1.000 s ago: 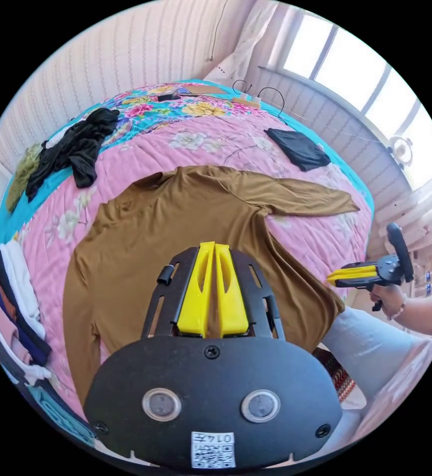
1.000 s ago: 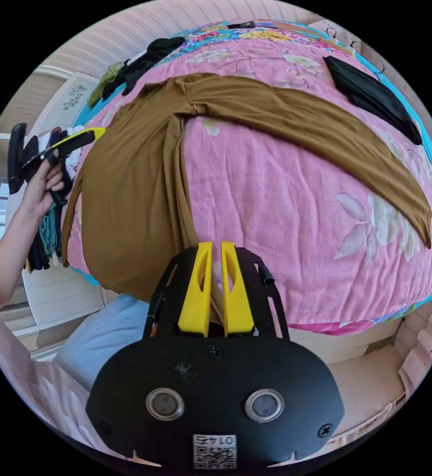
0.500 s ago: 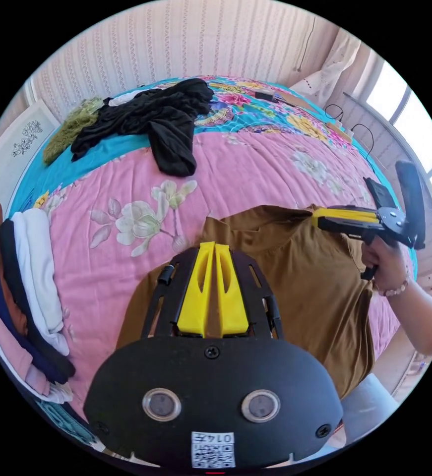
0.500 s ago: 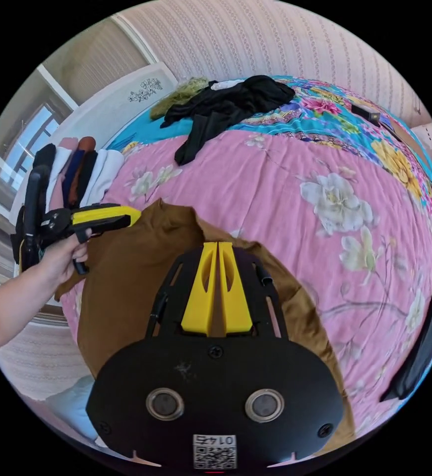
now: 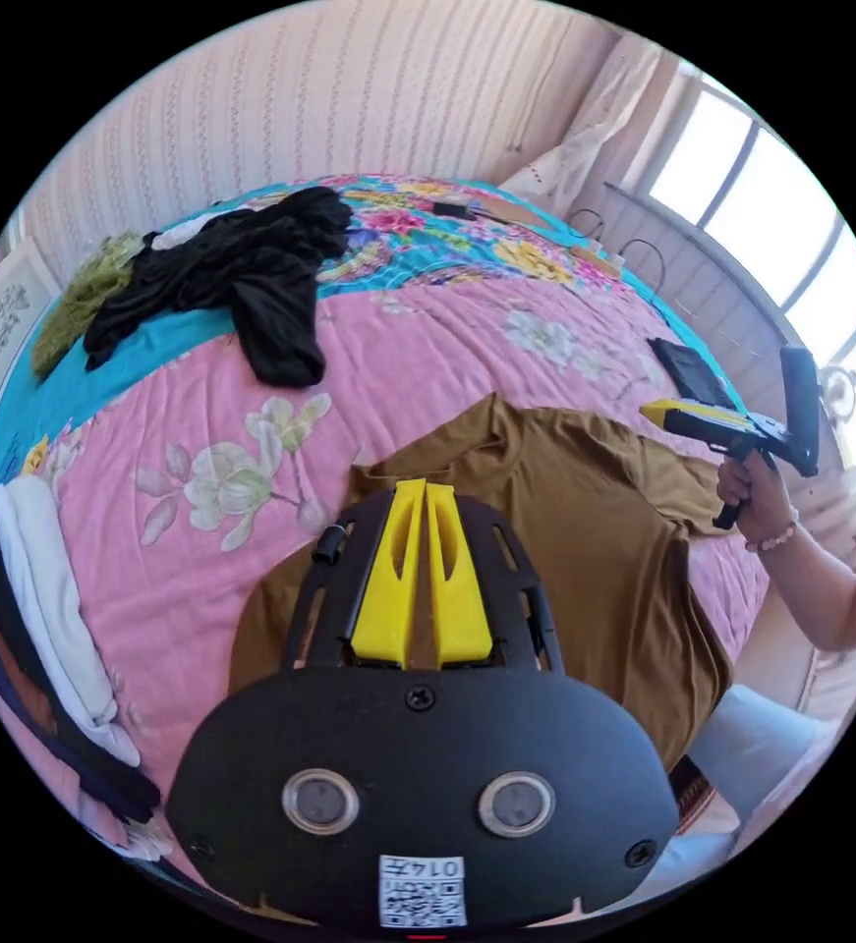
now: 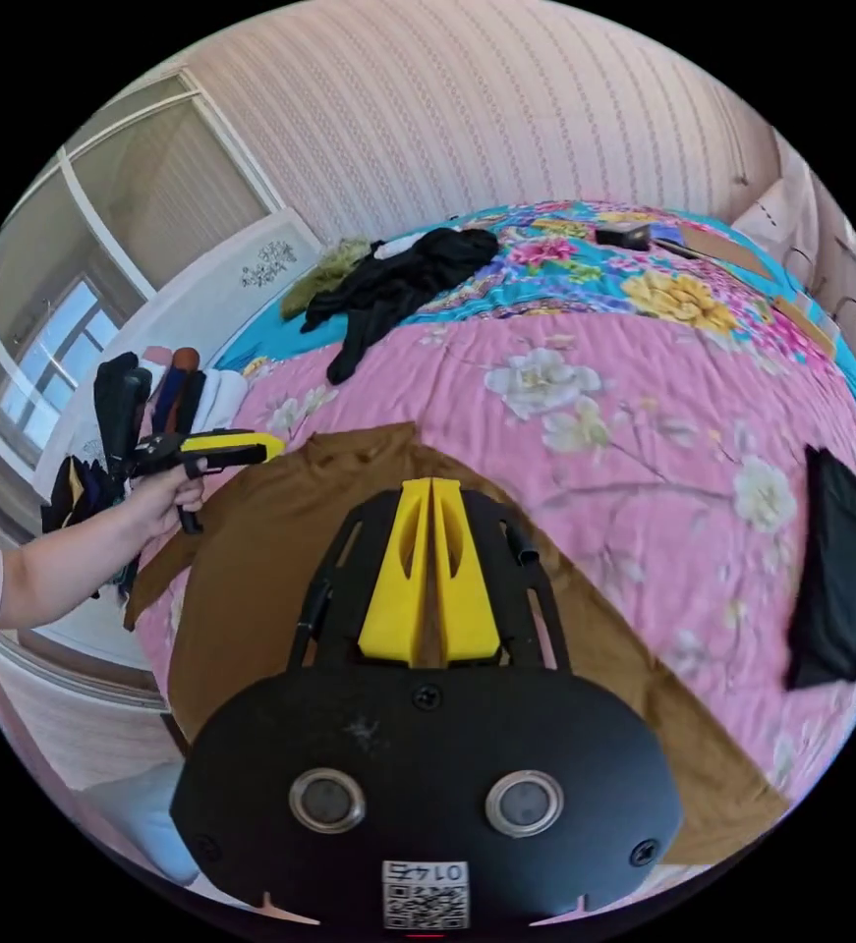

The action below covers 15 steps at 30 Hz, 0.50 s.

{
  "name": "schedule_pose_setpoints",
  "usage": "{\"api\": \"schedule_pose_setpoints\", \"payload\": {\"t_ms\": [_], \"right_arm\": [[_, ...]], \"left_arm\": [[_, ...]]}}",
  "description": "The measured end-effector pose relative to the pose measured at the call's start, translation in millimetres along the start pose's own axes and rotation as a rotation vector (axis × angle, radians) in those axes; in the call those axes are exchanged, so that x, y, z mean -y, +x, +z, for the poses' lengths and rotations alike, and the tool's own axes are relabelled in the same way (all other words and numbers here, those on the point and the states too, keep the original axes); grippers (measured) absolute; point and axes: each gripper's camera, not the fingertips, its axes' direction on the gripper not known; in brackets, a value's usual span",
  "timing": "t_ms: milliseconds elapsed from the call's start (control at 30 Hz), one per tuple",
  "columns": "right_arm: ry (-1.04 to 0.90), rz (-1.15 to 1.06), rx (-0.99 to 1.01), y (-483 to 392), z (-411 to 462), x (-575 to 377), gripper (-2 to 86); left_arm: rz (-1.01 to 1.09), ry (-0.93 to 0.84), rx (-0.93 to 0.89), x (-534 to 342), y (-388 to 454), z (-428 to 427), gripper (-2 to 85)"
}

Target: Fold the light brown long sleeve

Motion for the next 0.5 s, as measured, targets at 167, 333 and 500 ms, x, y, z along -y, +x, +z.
{"api": "schedule_pose_setpoints", "payload": {"t_ms": [167,333,500], "right_arm": [[0.026,0.369,-0.237,63,-131,-161,1.6],[0.073,0.610,-0.561,112,-232,-253,6.3],[0.147,0.721,-0.649,167,-284,-285,9.2]], "left_arm": [[0.295,-0.017,-0.228,48,121,9,5.1],[0.571,-0.038,-0.385,96,256,44,8.2],[0.825,-0.002,-0.344,132,373,77,7.6]]}}
